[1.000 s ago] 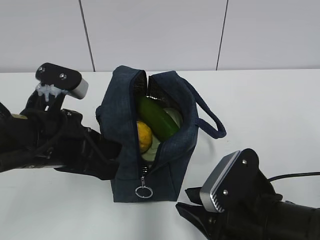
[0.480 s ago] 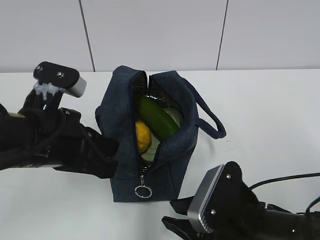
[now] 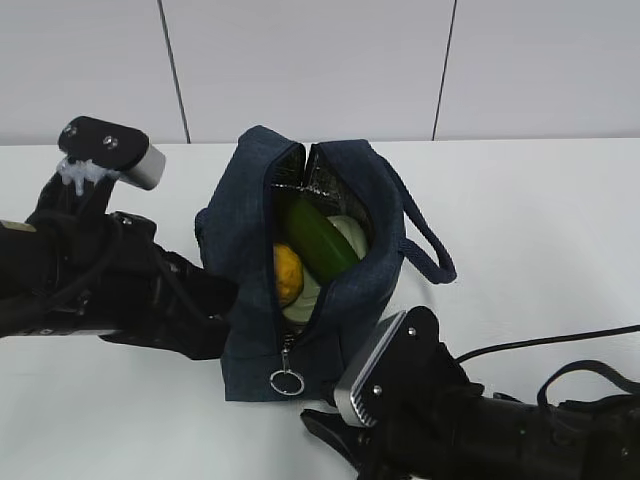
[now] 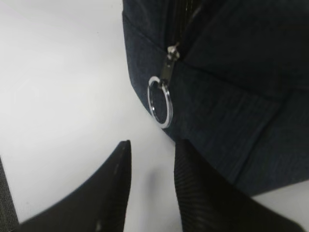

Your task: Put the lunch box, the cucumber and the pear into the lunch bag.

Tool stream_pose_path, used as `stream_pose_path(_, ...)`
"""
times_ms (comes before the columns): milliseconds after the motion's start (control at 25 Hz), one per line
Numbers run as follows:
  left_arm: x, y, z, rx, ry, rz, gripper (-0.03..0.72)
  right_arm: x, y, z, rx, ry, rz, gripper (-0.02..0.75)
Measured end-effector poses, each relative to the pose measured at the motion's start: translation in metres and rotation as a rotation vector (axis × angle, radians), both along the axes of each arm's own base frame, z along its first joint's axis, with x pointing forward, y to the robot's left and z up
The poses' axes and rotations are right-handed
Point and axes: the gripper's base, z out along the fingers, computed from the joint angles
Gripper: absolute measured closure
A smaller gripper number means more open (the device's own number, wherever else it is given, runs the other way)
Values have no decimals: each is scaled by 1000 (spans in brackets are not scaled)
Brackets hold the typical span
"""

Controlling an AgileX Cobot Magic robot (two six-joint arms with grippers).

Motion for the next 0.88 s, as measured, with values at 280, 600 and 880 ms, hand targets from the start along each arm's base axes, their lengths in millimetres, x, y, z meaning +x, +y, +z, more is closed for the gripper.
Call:
stream_pose_path(280,0,0,0,1,1,-1,683,13,10,5,4,-15,-4,485)
stream_pose_path(600,0,0,0,1,1,-1,683,20,16,-5,-40,20,-5,485)
stream_pose_path(880,0,0,0,1,1,-1,683,21,18,-6,-42,13,14,486)
